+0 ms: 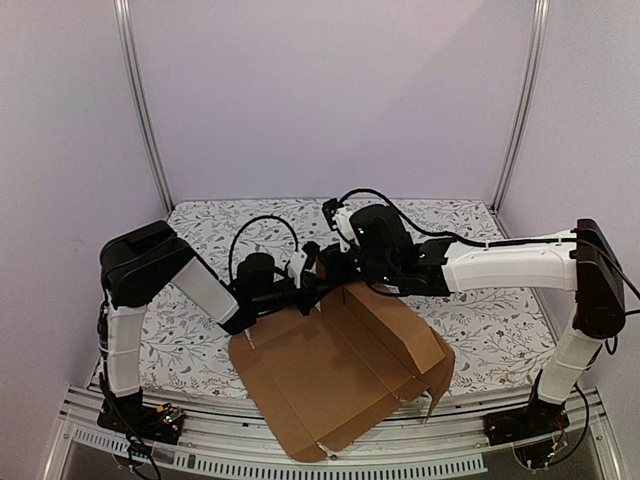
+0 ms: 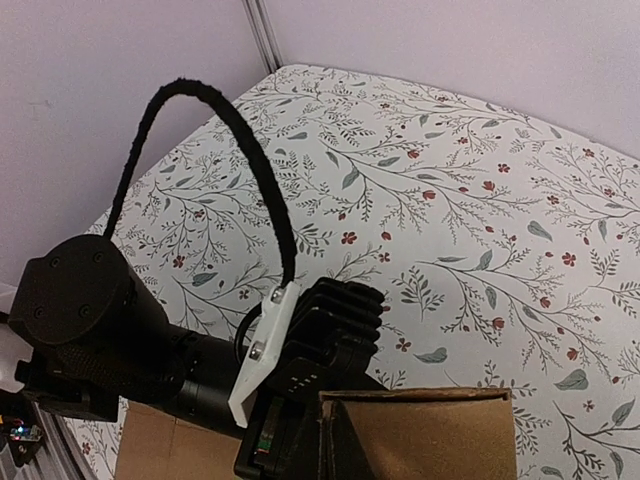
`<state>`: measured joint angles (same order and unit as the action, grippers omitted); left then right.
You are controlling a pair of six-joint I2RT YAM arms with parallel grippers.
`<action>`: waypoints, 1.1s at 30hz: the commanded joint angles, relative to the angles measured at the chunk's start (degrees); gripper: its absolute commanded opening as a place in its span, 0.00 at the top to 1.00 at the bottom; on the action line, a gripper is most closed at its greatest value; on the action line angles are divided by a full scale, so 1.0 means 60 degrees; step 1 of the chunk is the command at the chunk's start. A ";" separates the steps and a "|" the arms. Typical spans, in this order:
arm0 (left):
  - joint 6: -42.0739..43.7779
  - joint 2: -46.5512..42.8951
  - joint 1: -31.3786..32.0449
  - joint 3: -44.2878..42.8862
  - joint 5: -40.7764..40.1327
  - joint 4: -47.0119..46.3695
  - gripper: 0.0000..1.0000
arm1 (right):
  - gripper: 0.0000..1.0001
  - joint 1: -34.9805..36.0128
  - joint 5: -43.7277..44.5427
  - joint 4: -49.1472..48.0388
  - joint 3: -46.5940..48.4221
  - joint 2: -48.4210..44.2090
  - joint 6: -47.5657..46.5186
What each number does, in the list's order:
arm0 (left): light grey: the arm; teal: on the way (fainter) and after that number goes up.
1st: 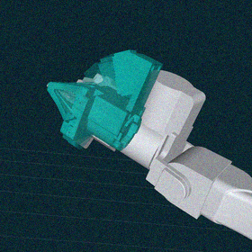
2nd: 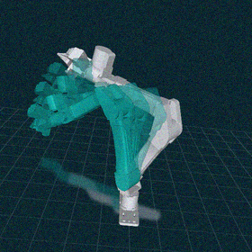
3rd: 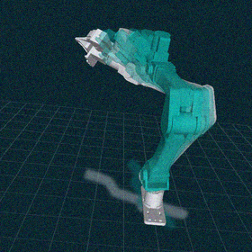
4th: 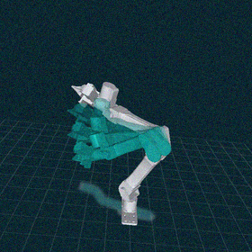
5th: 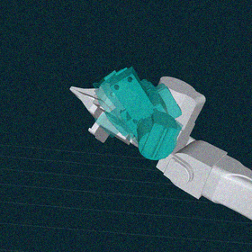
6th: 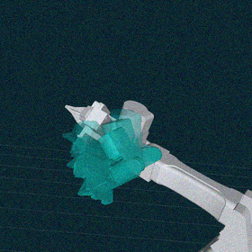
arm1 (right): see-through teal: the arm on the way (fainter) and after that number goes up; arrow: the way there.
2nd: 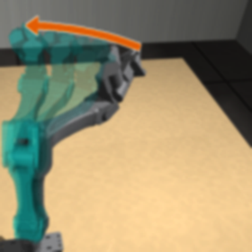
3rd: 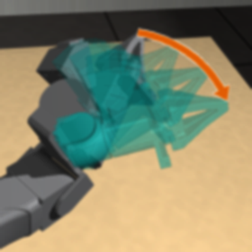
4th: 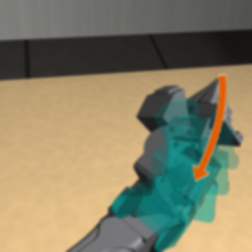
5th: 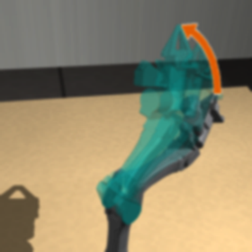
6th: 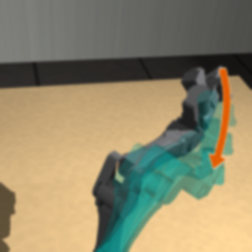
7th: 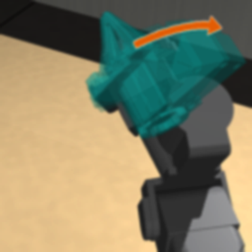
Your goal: Fold the paper box
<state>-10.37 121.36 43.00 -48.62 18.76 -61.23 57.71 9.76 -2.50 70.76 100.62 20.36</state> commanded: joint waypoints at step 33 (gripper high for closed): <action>-0.1113 0.0882 -0.0118 -0.0139 0.0095 -0.3288 1.00 | 1.00 0.0094 -0.0496 0.1315 -0.0809 -0.0406 0.0354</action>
<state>-13.98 125.78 43.03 -49.25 20.27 -76.01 57.89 7.31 -1.41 68.77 98.13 21.80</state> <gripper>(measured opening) 0.025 0.005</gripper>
